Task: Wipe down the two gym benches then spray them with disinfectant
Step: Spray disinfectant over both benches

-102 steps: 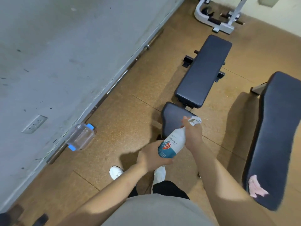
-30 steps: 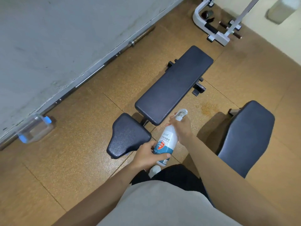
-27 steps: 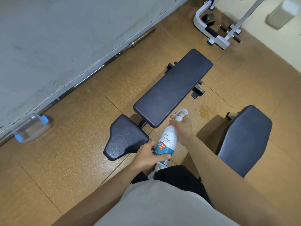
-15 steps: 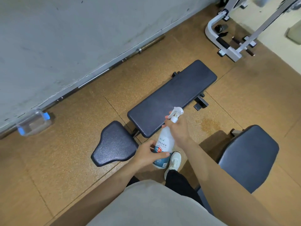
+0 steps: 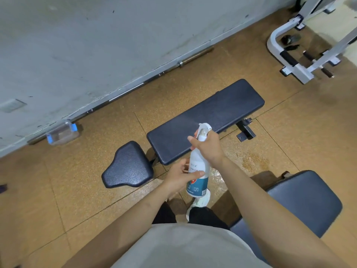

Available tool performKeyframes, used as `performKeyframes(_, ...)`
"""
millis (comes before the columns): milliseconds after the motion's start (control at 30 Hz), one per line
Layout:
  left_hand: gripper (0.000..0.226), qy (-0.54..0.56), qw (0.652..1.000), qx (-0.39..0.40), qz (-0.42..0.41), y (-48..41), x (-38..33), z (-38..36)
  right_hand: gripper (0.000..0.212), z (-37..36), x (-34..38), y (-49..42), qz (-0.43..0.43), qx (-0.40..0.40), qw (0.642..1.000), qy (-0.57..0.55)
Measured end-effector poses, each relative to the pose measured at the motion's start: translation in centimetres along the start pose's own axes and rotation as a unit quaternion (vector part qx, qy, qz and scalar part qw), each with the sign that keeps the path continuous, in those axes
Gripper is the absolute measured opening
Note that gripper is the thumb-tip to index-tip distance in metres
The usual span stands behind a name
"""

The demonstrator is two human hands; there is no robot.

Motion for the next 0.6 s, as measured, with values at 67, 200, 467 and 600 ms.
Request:
performKeyframes(67,0.069,-0.012,1.000,-0.003,0.001,-0.1,-0.1,-0.2,0.022,0.5,-0.2,-0.3,-0.016,0.005,0.999,-0.029)
performKeyframes(200,0.076,-0.024,1.000,0.008,-0.011,-0.5,0.3,-1.1,0.031,1.0,-0.1,-0.9,-0.025,0.003,0.999,-0.042)
performKeyframes(467,0.064,-0.038,0.996,0.053,-0.053,-1.5,-2.1,-2.7,0.025,3.8,1.4,-0.5,-0.048,-0.067,0.997,0.000)
performKeyframes(600,0.064,-0.038,0.995,0.058,-0.073,-2.4,-3.2,-3.5,0.023,4.8,2.8,-0.9,-0.052,-0.093,0.994,0.022)
Point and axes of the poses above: each hand's wrist, its own y-axis away from the middle knuckle, its own z-axis out of the back of the hand, x = y × z, the point moved 1 cm from there along -y, towards the middle knuckle, and after that the axes turned 8 degrees about y, right-handed, at the moved point
